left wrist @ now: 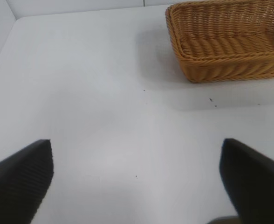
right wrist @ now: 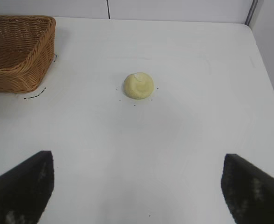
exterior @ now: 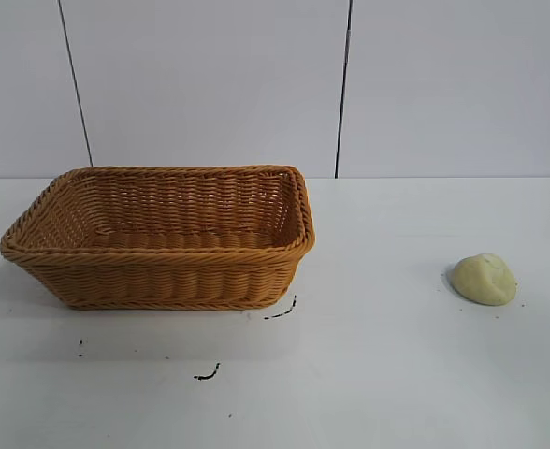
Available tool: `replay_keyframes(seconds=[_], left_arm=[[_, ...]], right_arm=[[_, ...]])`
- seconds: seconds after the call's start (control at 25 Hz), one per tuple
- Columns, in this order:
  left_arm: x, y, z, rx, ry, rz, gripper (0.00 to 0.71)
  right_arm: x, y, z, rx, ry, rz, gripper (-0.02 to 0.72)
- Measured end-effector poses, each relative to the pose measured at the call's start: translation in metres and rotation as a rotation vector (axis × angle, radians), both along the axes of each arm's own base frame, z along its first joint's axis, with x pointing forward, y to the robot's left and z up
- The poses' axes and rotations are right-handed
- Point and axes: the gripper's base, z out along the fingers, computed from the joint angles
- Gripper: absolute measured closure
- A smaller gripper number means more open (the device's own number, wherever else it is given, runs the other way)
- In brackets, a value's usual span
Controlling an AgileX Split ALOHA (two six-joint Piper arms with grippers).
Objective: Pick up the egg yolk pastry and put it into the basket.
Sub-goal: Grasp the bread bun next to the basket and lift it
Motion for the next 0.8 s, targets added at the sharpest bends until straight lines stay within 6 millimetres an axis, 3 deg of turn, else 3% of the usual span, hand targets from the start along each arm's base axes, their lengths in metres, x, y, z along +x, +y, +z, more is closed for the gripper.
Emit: replay_keyframes(seconds=[0.2, 0.44, 0.6, 0.8], left_arm=[[0.000, 0.000, 0.000, 0.000, 0.000, 0.000, 0.014], [0.000, 0.000, 0.000, 0.000, 0.000, 0.000, 0.014], [0.000, 0.000, 0.000, 0.000, 0.000, 0.000, 0.014], [0.000, 0.000, 0.000, 0.000, 0.000, 0.000, 0.014]], right_arm=[[0.050, 0.003, 0.024, 0.009, 0.114, 0.004, 0.007], [0.127, 0.007, 0.041, 0.007, 0.267, 0.004, 0.007], [0.183, 0.009, 0.037, 0.003, 0.364, 0.003, 0.007], [0.249, 0.012, 0.012, -0.007, 0.502, 0.008, 0.007]])
